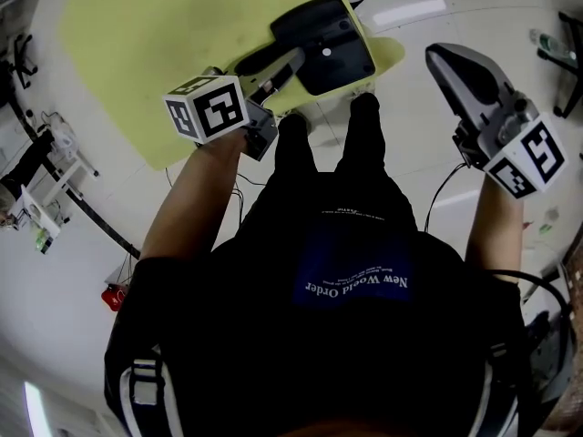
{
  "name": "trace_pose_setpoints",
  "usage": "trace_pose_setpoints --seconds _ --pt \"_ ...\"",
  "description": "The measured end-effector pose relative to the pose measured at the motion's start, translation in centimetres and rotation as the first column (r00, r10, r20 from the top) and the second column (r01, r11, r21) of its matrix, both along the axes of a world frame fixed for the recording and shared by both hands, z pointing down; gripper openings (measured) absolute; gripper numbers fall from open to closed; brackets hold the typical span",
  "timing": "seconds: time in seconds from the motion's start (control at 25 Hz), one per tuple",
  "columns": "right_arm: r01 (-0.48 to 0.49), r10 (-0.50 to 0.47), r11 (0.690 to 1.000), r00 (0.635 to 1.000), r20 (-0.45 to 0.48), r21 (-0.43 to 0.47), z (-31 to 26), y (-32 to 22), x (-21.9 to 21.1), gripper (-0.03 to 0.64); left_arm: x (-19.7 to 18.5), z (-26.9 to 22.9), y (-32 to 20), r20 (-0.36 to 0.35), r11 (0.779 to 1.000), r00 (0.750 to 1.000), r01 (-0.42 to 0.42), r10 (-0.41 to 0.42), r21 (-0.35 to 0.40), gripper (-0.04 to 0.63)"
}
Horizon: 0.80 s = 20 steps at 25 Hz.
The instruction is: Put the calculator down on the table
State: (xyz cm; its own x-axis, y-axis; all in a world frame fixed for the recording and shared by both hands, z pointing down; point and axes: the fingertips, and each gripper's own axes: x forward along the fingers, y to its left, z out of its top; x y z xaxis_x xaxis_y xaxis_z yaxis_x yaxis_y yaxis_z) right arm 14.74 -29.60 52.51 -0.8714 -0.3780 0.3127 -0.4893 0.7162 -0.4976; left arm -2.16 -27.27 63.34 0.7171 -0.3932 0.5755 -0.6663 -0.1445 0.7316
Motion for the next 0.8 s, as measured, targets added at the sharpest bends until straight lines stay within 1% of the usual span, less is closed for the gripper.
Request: trace_pose_setpoints --seconds 0.08,0.16,0.24,0.36,0.44,0.52,0.6,0.68,0.72,0.76,0.8 --pt "0.005 -0.005 1.000 1.000 0.000 -0.002 0.2 0.1 -0.1 -0.012 0.1 0.2 -0.1 -0.009 1.000 1.000 0.027 -0.027 -0.008 0.179" --pt "0.011 -0.011 1.000 1.000 0.001 -0.002 0.3 0.3 -0.2 -0.012 0.0 0.2 -0.3 -0.057 0.997 0.995 0.078 -0.079 -0.020 0.179" --pt "0.020 -0.020 1.000 1.000 -0.001 -0.003 0.2 0.4 -0.3 -0.012 -0.6 -0.4 -0.5 -0.095 0.993 0.988 0.121 -0.121 -0.010 0.179" --pt "0.034 -0.034 0.999 0.999 -0.007 0.003 -1.0 0.1 -1.0 -0.012 -2.4 -3.0 -1.0 -0.108 0.985 0.982 0.162 -0.154 0.065 0.179" --pt "0.044 -0.044 0.999 0.999 -0.004 0.017 -2.6 -0.1 -1.9 -0.012 -3.8 -6.0 -1.1 -0.139 0.971 0.974 0.197 -0.177 0.137 0.179" --pt "0.051 -0.051 0.998 0.999 0.005 0.032 -3.8 -0.2 -2.6 -0.012 -4.7 -8.8 -0.9 -0.177 0.950 0.965 0.227 -0.191 0.213 0.179" --pt "0.058 -0.059 0.997 0.998 0.017 0.049 -3.5 -0.2 -2.7 -0.012 -4.9 -10.3 -0.4 -0.196 0.926 0.962 0.241 -0.189 0.290 0.178" --pt "0.070 -0.073 0.995 0.997 0.034 0.078 -2.8 -0.4 -2.9 -0.012 -5.3 -11.2 0.1 -0.196 0.893 0.963 0.247 -0.184 0.375 0.178" --pt "0.080 -0.085 0.992 0.996 0.040 0.102 -3.4 -0.5 -3.5 -0.012 -6.1 -12.4 0.4 -0.196 0.870 0.962 0.257 -0.189 0.421 0.158" --pt "0.094 -0.100 0.987 0.994 0.041 0.132 -5.0 -0.6 -4.6 -0.012 -7.5 -14.6 1.0 -0.199 0.840 0.959 0.273 -0.201 0.468 0.104" --pt "0.110 -0.118 0.980 0.992 0.039 0.165 -7.9 -0.5 -6.4 -0.012 -9.6 -17.8 1.8 -0.206 0.806 0.955 0.293 -0.215 0.514 0.065"
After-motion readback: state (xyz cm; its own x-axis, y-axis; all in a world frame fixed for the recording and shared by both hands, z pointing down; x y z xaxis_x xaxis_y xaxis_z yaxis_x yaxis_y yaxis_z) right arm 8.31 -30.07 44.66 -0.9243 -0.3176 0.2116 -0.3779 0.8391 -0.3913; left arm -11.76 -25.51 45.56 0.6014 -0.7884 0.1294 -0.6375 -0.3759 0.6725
